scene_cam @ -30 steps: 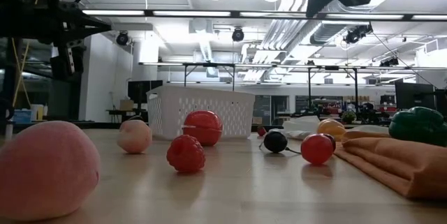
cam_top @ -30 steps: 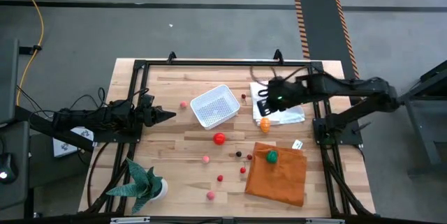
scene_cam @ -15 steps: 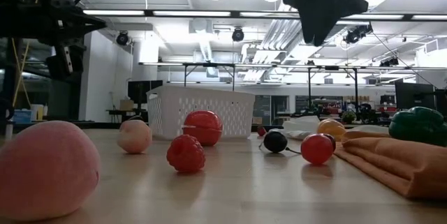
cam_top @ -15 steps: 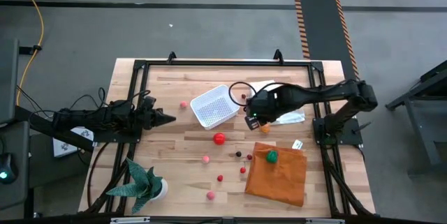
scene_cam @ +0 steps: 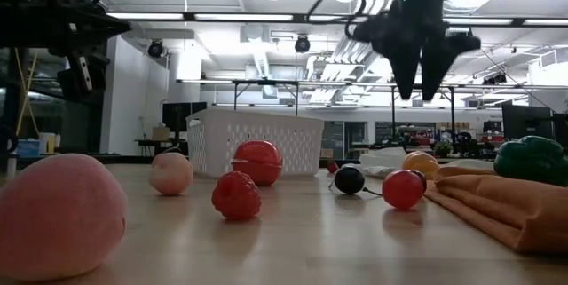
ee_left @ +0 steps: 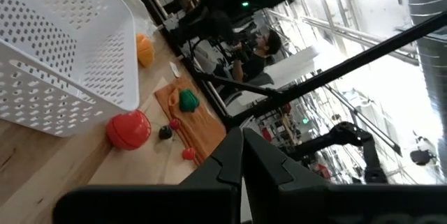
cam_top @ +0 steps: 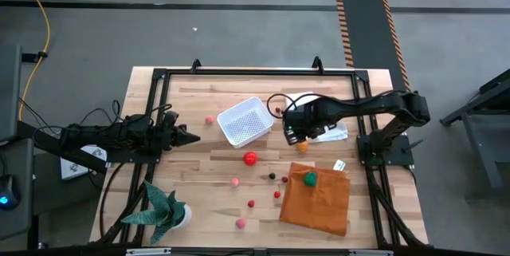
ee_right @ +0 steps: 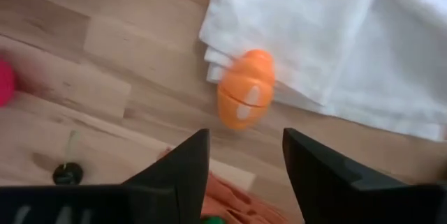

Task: Pick and placing Produce into tupperware
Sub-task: Put the croissant in the basket

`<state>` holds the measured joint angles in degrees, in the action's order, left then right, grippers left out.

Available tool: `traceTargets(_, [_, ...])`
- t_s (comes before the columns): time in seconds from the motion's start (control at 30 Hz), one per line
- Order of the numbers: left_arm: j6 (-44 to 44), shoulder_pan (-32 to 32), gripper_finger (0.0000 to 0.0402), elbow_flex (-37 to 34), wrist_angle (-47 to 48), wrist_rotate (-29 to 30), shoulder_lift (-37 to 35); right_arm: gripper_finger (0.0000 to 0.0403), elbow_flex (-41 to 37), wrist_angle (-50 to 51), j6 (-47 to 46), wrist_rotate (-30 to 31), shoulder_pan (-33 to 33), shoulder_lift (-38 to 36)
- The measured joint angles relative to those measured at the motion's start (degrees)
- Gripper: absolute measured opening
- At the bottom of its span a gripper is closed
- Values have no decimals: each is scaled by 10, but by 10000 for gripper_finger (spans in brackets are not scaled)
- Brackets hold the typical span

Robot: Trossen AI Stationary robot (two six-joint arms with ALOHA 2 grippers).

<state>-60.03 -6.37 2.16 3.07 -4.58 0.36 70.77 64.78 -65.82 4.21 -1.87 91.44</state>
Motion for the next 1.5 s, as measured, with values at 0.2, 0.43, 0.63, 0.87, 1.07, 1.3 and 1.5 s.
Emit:
traceTargets(0.2, [0, 0, 1, 0, -1, -6, 0, 174, -74, -76, -31, -15, -7, 0])
traceTargets(0.43, [-2, 0, 1, 0, -1, -6, 0, 195, -124, -123, -33, -27, -7, 0])
traceTargets(0.63, [-2, 0, 1, 0, -1, -6, 0, 233, -135, -162, -32, -28, -7, 0])
traceTargets(0.87, [-2, 0, 1, 0, -1, -4, 0, 258, -135, -162, -31, -2, -8, 1])
traceTargets(1.07, [-2, 0, 1, 0, -1, -4, 0, 262, -135, -162, -32, 7, -10, 4])
traceTargets(1.3, [-2, 0, 1, 0, -1, -3, 0, 262, -135, -174, -22, 5, -33, 25])
traceTargets(1.5, [-2, 0, 1, 0, -1, -4, 0, 262, -135, -177, -9, -9, -42, 28])
